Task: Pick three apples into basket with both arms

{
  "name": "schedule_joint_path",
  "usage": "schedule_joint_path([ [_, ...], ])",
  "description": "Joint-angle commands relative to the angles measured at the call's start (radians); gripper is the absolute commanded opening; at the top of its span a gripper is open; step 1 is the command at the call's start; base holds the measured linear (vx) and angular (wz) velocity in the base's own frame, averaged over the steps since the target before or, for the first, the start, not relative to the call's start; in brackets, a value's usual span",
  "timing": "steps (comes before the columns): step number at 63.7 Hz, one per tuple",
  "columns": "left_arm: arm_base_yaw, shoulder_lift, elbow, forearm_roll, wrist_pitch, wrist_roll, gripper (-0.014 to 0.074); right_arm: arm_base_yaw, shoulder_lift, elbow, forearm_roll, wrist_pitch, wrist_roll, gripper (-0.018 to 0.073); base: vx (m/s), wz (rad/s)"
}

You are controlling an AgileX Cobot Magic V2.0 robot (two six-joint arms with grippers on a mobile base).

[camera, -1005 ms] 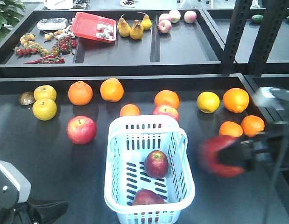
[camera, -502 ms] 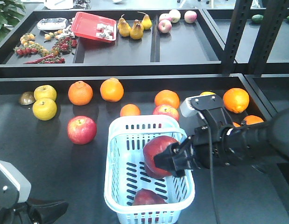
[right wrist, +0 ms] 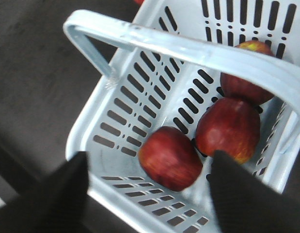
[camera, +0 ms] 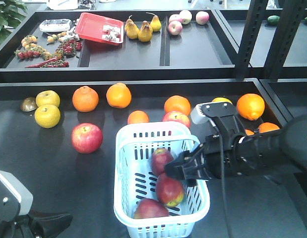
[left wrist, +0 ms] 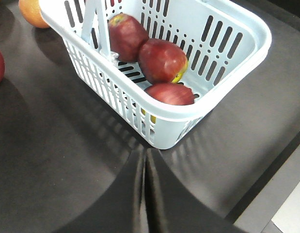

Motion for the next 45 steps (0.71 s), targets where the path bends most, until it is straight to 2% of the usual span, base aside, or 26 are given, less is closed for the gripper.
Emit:
schedule_joint_path([
  [1,0.0,-0.01,-0.025,-0.012,-0.071,-0.009,-0.0007,0.0,-0.082,-0.024,-0.02,0.021,-0.013,0.0234,0.0,0.0],
  [5,0.0,-0.01,-0.025,-0.012,-0.071,-0.009,-0.0007,0.0,-0.128,-0.024,-0.062,0.052,-0.013,0.0041,0.0,0.0],
  [7,0.0,-0.01,-0.025,-0.012,-0.069,-0.009,-0.0007,0.0,-0.155,-0.023,-0.08,0.067,-0.012,-0.0014,0.0,0.0],
  [14,0.0,-0.01,-0.025,-0.012,-0.069,-0.008,-0.0007,0.0,-0.243,0.033,-0.104,0.056,-0.016,-0.0008,0.0,0.0],
  [28,0.0,-0.01,-0.025,-0.012,-0.063,-0.008,-0.0007,-0.001,-0.418,0.294,-0.112,-0.119,-0.017,-0.0007,0.0,0.0],
  [45,0.0,-0.01,-0.025,-0.012,-0.063,-0.008,-0.0007,-0.001,-0.498,0.378,-0.095,-0.072,-0.017,-0.0007,0.0,0.0],
])
